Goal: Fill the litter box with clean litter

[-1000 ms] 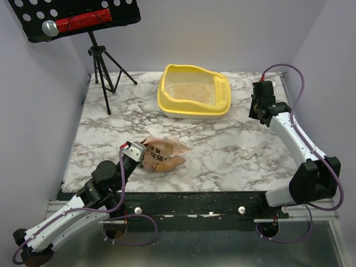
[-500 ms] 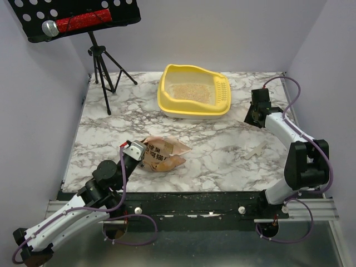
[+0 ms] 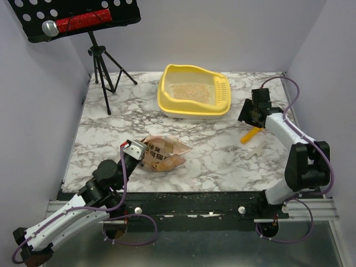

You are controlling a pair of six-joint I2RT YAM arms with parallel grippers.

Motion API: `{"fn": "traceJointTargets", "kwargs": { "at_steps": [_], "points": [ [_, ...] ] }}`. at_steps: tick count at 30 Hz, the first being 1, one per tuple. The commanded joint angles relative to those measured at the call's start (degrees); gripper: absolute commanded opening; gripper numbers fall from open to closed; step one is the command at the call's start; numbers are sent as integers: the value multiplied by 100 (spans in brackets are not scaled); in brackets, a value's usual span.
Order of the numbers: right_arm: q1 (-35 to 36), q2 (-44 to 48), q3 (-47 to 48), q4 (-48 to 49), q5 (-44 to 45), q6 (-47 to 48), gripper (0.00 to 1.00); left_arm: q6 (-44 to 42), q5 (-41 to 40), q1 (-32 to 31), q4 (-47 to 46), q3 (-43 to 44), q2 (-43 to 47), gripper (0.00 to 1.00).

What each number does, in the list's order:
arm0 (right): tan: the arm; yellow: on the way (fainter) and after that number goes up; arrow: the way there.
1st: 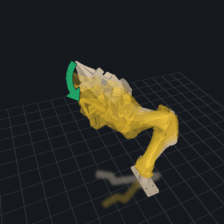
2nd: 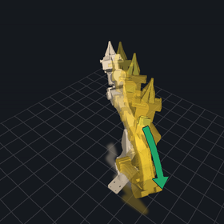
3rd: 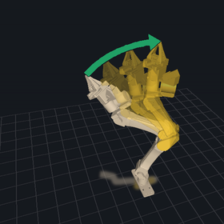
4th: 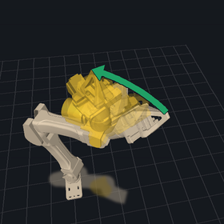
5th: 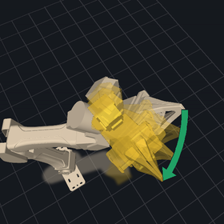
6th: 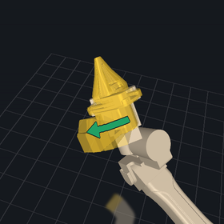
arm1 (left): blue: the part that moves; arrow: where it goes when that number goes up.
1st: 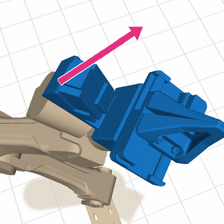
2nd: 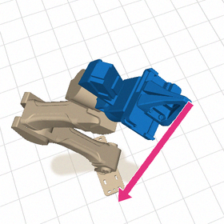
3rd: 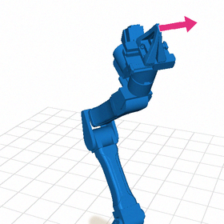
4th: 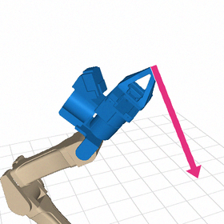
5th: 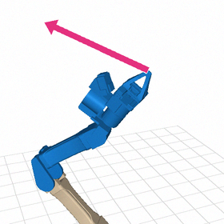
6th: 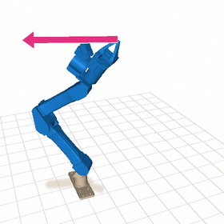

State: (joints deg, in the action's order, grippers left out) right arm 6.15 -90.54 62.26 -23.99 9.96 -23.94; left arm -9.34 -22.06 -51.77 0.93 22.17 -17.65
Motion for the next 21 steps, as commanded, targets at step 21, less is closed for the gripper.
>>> {"fn": "traceJointTargets", "kwargs": {
  "at_steps": [21],
  "points": [
    [2364, 2058, -1558, 2336, -4862, 3176, 69, 82, -1590, 44, -541, 340, 420, 0]
  ]
}}
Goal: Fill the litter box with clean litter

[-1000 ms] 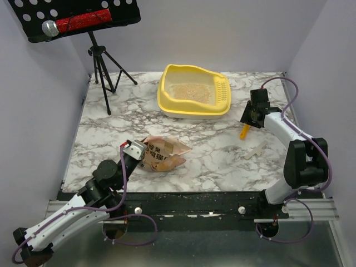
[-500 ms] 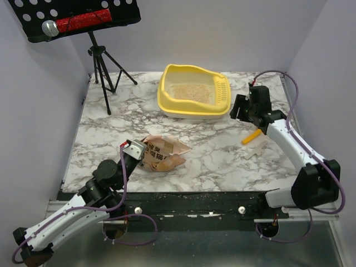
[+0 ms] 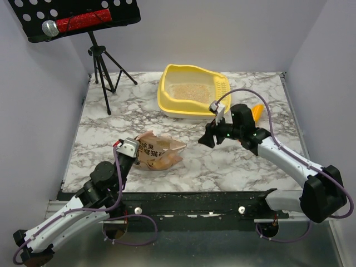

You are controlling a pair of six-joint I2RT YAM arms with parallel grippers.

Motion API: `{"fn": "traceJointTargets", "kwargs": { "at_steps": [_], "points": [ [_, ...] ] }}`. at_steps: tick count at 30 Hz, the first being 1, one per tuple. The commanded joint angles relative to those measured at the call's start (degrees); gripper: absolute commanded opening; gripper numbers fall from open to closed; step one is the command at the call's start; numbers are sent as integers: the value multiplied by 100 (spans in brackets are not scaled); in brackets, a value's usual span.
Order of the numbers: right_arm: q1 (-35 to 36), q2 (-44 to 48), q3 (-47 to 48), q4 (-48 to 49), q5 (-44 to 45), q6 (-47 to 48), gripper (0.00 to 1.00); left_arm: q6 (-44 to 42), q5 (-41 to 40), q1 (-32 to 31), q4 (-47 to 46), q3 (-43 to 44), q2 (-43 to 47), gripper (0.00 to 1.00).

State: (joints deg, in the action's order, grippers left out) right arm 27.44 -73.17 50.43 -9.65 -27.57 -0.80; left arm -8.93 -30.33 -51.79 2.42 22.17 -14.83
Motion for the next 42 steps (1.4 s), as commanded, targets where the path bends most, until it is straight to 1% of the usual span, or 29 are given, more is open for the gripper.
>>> {"fn": "traceJointTargets", "kwargs": {
  "at_steps": [1, 5, 8, 14, 21, 29, 36, 40, 42],
  "points": [
    [305, 329, -437, 1156, -1206, 949, 70, 49, -773, 46, -690, 340, 147, 0],
    [595, 233, -649, 1667, -1338, 1318, 70, 75, -747, 55, -646, 358, 94, 0],
    [832, 75, -781, 2282, -1356, 1477, 70, 76, -738, 55, -637, 340, 94, 0],
    [1123, -514, -552, 2696, -1505, 1723, 70, 49, -755, 64, -654, 323, 86, 0],
    [1281, -804, -394, 3117, -1804, 1618, 70, 14, -747, 64, -681, 314, 42, 0],
    [1334, -1164, -403, 3988, -2182, 1074, 70, -12, -755, 55, -699, 288, -29, 0],
    [1387, -1533, -429, 4611, -2217, 792, 69, -39, -755, 73, -742, 270, -64, 0],
    [1378, -1683, -438, 4989, -2252, 573, 65, -39, -738, 81, -734, 261, -99, 0],
    [1387, -1762, -456, 5200, -2305, 432, 61, -47, -738, 81, -742, 252, -99, 0]
  ]
}}
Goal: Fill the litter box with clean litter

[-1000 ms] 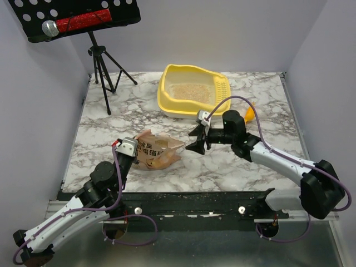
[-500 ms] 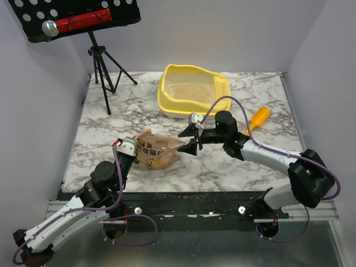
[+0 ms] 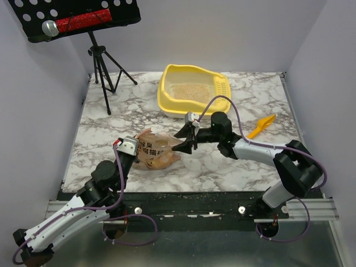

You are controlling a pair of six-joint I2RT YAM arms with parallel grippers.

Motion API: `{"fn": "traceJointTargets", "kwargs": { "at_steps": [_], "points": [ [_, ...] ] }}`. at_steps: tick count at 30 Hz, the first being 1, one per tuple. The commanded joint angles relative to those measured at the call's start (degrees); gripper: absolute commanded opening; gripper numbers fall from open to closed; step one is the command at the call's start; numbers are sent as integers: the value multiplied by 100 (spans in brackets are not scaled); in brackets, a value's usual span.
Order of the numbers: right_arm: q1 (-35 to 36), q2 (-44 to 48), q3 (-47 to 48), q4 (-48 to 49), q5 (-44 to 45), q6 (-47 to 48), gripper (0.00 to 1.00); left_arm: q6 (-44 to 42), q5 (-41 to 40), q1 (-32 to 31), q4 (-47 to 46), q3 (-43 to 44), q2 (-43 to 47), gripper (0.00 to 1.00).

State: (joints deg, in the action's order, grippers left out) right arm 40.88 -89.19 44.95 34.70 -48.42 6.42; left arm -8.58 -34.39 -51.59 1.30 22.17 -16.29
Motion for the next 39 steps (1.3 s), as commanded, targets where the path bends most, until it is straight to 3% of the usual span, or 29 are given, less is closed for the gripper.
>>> {"fn": "traceJointTargets", "kwargs": {
  "at_steps": [1, 6, 10, 15, 19, 21, 25, 30, 31, 34, 39],
  "points": [
    [43, -213, 84, 906, -229, -386, 58, -91, -331, 62, -631, 244, 65, 0],
    [43, -424, 102, 1249, -369, -624, 42, -91, -296, 62, -657, 217, 91, 0],
    [43, -547, 154, 1356, -326, -958, 1, -100, -77, 62, -719, 182, 161, 0],
    [-141, -197, -55, 1109, -80, -1072, 0, -74, 607, 70, -808, 295, -74, 0],
    [-755, 628, -486, 909, -105, -1265, 0, 295, 1152, 70, -491, 893, -768, 0],
    [-1072, 1076, -549, 340, -167, -1161, 0, 418, 1565, 62, -517, 1113, -1120, 0],
    [-1363, 1833, -233, -1927, 227, -468, 0, 603, 2540, 70, -657, 1675, -1980, 0],
    [-1487, 2344, -363, -2660, 974, -841, 0, 1033, 3271, 70, -1122, 1958, -3045, 0],
    [-1487, 2440, -451, -2783, 1158, -931, 0, 1042, 3307, 70, -1228, 1897, -3168, 2],
    [-1513, 2896, -968, -2890, 1904, -1107, 0, 728, 2983, 79, -1369, 1642, -3293, 28],
    [-1557, 3618, -1489, -2916, 2460, -1362, 0, 24, 2552, 123, -1141, 1272, -2810, 61]
  ]
}}
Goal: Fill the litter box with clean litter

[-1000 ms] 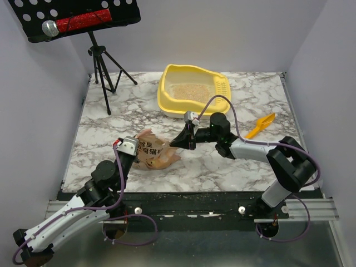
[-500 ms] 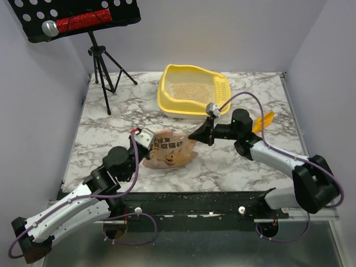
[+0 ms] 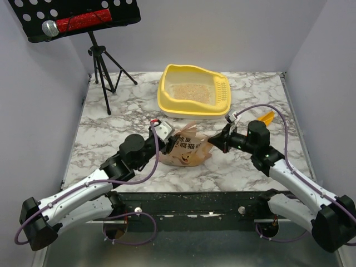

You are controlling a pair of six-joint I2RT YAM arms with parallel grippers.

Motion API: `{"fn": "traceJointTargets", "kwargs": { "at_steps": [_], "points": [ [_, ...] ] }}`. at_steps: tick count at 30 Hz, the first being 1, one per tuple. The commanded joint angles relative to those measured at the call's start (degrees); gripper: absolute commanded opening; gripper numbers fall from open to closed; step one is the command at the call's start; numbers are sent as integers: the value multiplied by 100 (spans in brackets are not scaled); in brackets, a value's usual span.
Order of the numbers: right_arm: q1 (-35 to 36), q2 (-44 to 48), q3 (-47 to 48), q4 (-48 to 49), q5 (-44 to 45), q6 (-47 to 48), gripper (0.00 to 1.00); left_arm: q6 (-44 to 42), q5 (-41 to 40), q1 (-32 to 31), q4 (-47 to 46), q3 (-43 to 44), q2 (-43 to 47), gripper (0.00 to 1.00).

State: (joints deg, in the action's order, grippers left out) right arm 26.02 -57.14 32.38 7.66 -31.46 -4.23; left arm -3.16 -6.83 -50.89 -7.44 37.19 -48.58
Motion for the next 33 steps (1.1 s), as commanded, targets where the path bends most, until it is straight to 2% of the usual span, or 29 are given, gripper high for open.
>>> {"fn": "traceJointTargets", "kwargs": {
  "at_steps": [1, 5, 9, 15, 19, 21, 25, 33],
  "points": [
    [-71, 432, -258, -212, 747, -333, 0, -589, -257, 79, -153, -265, 576, 64],
    [-71, 353, -294, -204, 685, -394, 0, -528, -407, 290, 216, -449, 1304, 74],
    [-62, 318, -311, -151, 668, -438, 0, -309, -399, 457, 734, -572, 1903, 79],
    [-71, 353, -311, -89, 633, -587, 0, 157, 673, 966, 1043, -800, 1703, 83],
    [-71, 458, -443, 51, 589, -667, 0, 498, 1928, 1861, 588, -1011, 1273, 84],
    [-71, 537, -539, 130, 571, -693, 0, 640, 2194, 2249, 297, -1091, 1114, 84],
    [-71, 590, -680, 332, 431, -764, 0, 860, 2527, 2662, -309, -1170, 851, 83],
    [-71, 546, -803, 596, 255, -904, 0, 2143, 4214, 3410, -1883, -1293, 306, 82]
  ]
}}
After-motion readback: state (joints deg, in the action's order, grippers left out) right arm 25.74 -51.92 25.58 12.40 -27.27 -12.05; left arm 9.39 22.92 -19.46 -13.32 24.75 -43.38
